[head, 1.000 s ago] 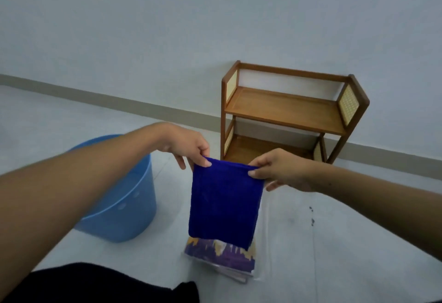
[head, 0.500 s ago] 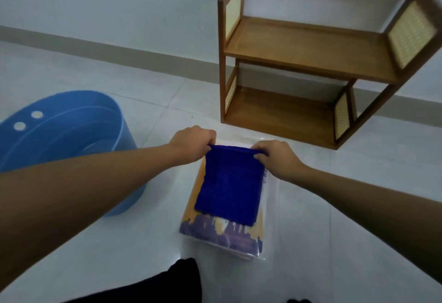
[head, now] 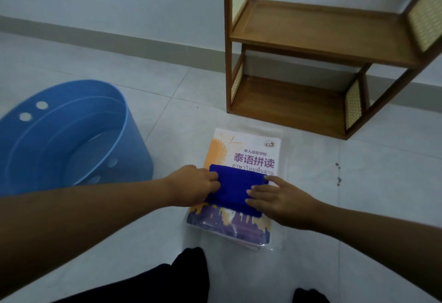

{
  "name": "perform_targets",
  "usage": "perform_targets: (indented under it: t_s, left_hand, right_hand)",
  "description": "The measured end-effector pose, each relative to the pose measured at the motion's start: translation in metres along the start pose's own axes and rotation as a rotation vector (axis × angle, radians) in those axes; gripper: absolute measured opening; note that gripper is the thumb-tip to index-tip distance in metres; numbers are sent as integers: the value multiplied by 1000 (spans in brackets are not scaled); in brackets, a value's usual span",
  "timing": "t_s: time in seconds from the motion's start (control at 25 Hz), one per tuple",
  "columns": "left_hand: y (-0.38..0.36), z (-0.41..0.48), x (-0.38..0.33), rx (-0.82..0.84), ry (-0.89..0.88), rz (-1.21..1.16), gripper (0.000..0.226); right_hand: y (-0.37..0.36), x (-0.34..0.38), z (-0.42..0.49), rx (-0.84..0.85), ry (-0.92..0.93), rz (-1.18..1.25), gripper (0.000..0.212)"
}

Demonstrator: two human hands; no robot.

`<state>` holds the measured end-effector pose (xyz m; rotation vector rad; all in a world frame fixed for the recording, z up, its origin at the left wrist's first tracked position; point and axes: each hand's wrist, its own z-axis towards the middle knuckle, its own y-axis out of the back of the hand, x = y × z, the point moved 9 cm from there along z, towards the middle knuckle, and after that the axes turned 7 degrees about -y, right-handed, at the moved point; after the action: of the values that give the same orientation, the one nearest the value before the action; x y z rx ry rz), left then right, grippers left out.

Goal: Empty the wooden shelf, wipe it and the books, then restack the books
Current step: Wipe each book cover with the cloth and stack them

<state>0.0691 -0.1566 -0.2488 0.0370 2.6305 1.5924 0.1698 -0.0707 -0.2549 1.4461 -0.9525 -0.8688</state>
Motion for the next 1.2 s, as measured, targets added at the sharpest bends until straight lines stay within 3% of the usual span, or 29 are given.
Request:
perform_targets:
  t_s: [0.08, 0.16, 0.32, 0.4, 0.56, 0.68, 0.76, 0.84, 0.92, 1.0, 1.12, 1.2]
  left_hand:
    - [-9, 3, 0, 126, 20, -41, 31]
    - [-9, 4, 5, 170, 34, -118, 33]
    - [2, 4, 23, 113, 95, -192, 31]
    - [6, 2, 37, 21, 200, -240, 29]
    - [-6, -11, 62, -163, 450, -408, 30]
    - [-26, -21, 74, -243, 590, -570, 32]
    - [-36, -21, 77, -271, 621, -637, 35]
    - [-39, -21, 80, -331, 625, -706, 38]
    - [-40, -18, 82, -390, 606, -756, 40]
    - [-41, -15, 82, -415, 585, -795, 44]
    - [-43, -10, 81, -416, 573, -863, 54]
    - [-45, -9, 80, -389, 560, -875, 62]
  right_hand:
    - [2, 4, 2, 4, 29, -8, 31]
    - [12, -7, 14, 12, -92, 90, 39]
    - [19, -62, 46, -37, -681, 531, 30]
    - [1, -71, 56, 71, -883, 673, 37]
    - [-24, -52, 65, 315, -944, 747, 41]
    - [-26, -44, 55, 400, -941, 1010, 30]
    - [-22, -52, 40, 358, -1008, 1245, 23]
    - [-7, -75, 25, 156, -1120, 1367, 22]
    - [12, -105, 15, -86, -1194, 1206, 29]
    - [33, -118, 15, -209, -1196, 857, 39]
    - [40, -93, 34, -189, -969, 532, 42]
    - [17, -53, 52, -21, -721, 461, 39]
